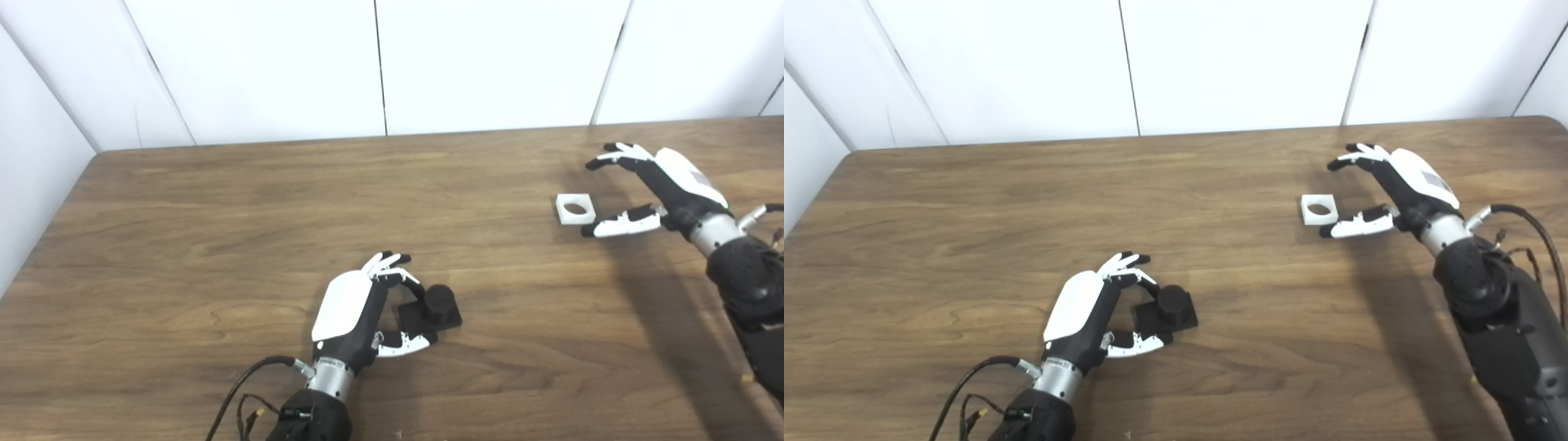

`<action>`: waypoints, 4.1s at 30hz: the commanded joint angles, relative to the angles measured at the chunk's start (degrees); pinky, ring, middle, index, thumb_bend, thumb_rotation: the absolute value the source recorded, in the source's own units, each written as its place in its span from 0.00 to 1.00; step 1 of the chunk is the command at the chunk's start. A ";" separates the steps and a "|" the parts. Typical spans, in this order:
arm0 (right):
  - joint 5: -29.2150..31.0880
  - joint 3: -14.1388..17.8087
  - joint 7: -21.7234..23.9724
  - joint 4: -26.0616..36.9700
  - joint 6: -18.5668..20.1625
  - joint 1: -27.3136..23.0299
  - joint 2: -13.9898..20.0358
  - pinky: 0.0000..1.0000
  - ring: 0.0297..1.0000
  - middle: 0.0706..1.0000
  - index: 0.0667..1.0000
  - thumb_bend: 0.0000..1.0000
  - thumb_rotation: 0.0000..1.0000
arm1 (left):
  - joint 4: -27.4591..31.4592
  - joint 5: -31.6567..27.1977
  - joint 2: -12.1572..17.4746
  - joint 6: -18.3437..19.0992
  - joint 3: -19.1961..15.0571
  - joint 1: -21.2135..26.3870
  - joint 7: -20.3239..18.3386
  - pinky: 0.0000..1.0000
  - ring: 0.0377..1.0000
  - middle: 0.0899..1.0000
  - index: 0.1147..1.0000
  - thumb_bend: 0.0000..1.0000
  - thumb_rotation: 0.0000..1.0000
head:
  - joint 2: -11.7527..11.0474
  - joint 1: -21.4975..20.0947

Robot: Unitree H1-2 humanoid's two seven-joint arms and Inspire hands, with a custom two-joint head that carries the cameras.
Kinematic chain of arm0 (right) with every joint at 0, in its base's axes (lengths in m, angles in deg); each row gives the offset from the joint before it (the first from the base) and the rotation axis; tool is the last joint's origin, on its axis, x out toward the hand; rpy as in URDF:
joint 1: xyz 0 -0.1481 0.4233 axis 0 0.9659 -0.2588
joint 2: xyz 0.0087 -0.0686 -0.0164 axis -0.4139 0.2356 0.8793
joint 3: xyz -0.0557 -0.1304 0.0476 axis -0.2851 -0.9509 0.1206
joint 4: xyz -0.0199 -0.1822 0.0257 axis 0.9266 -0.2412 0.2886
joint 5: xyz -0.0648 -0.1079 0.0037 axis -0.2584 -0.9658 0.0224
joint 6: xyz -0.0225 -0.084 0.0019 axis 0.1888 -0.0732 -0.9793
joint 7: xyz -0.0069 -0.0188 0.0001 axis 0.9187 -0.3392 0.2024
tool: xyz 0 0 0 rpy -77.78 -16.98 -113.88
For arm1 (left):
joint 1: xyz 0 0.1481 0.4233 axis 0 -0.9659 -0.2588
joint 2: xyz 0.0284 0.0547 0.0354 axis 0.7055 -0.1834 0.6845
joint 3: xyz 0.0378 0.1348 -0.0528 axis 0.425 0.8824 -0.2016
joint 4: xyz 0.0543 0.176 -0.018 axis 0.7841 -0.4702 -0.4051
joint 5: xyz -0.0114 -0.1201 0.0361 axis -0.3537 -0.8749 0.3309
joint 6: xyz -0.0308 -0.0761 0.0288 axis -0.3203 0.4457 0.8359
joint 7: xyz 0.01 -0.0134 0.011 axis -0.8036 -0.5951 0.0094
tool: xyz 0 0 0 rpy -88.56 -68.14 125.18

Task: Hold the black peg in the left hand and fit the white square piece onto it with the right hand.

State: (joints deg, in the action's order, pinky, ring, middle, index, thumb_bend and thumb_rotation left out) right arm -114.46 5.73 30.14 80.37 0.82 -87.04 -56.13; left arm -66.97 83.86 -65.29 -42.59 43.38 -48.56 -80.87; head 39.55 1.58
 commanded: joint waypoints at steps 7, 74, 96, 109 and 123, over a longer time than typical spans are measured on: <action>-2.15 -1.34 0.21 -3.02 0.76 -5.84 1.69 0.93 0.98 0.93 0.75 0.88 0.28 | -0.01 0.04 -0.02 1.82 0.29 -0.65 -2.27 0.83 0.94 0.86 0.43 0.50 0.07 | 0.25 0.04; -3.97 -9.81 5.68 -15.69 -1.39 -14.04 2.34 1.00 1.00 0.94 0.50 0.65 0.15 | 1.10 1.26 -1.08 2.83 0.90 -1.16 -1.94 0.82 0.93 0.85 0.43 0.50 0.07 | 1.66 1.59; -3.53 -8.87 5.09 -15.12 -2.05 -13.09 2.75 1.00 0.99 0.91 0.45 0.53 0.14 | 1.33 1.07 -1.33 2.78 1.00 -1.44 -1.94 0.83 0.94 0.86 0.43 0.50 0.07 | 1.94 1.81; -2.39 -6.34 4.98 -9.26 -0.99 -10.12 2.75 1.00 0.99 0.92 0.45 0.53 0.14 | 1.61 1.21 -1.37 3.25 1.18 -1.29 -2.09 0.83 0.93 0.86 0.43 0.50 0.07 | 2.09 1.84; -2.15 -5.32 9.44 7.34 1.04 -5.41 5.17 1.00 1.00 0.93 0.45 0.53 0.15 | 1.99 1.34 -1.06 3.64 1.03 -0.91 -2.76 0.82 0.93 0.86 0.43 0.50 0.07 | 2.45 1.79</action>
State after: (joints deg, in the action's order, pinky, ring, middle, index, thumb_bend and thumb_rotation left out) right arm -116.82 -0.77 39.43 84.84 1.51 -90.79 -52.23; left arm -65.16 85.45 -66.51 -39.63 44.08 -49.15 -81.90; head 41.92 3.34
